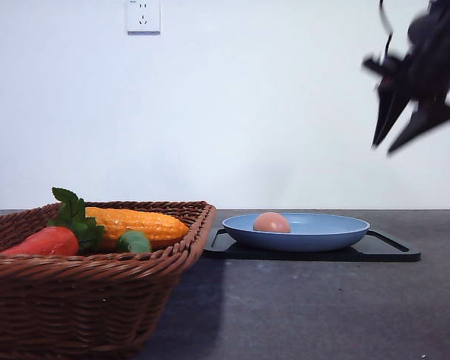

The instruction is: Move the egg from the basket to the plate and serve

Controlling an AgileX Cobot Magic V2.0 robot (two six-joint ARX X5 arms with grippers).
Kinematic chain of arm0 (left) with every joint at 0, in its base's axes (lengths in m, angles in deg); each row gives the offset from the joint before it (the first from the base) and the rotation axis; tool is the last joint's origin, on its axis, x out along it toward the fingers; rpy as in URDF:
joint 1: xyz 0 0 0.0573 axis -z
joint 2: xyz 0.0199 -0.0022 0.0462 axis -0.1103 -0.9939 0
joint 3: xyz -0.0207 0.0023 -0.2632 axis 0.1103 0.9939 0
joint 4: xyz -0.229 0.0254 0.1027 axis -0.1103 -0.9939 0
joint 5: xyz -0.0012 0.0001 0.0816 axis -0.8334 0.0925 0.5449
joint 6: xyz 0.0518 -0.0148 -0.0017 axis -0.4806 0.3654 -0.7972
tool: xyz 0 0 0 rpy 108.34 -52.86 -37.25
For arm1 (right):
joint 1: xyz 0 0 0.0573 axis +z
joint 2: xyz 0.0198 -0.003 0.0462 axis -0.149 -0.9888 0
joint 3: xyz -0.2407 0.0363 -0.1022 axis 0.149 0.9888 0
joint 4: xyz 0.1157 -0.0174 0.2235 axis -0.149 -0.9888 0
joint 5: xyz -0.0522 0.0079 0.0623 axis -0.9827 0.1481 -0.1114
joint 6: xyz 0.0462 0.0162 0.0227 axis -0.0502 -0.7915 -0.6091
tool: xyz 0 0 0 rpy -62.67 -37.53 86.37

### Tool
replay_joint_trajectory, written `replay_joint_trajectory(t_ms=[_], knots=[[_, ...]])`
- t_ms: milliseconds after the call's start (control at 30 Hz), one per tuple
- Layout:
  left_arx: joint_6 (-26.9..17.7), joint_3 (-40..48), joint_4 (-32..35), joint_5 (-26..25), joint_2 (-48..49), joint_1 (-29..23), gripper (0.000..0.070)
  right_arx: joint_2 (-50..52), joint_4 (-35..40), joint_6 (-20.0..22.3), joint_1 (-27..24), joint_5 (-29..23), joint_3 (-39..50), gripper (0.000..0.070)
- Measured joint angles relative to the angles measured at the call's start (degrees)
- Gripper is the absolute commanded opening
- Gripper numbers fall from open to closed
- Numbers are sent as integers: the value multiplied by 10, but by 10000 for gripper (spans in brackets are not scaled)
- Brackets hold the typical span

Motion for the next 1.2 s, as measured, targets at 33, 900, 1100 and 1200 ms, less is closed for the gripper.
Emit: replay_joint_trajectory(t_ms=[33,900,1100,1200], knots=[[-7,0,8,0,-13,-4,0,19,-2,4,6,-8,0,0],[-65,251,245,-174,33,-157,0,564,270,20,274,-276,423,0],[-23,421,347,-180,114,-157,0,655,416,1,292,-291,597,0],[1,474,377,-180,145,-157,0,681,488,0,294,-291,660,0]])
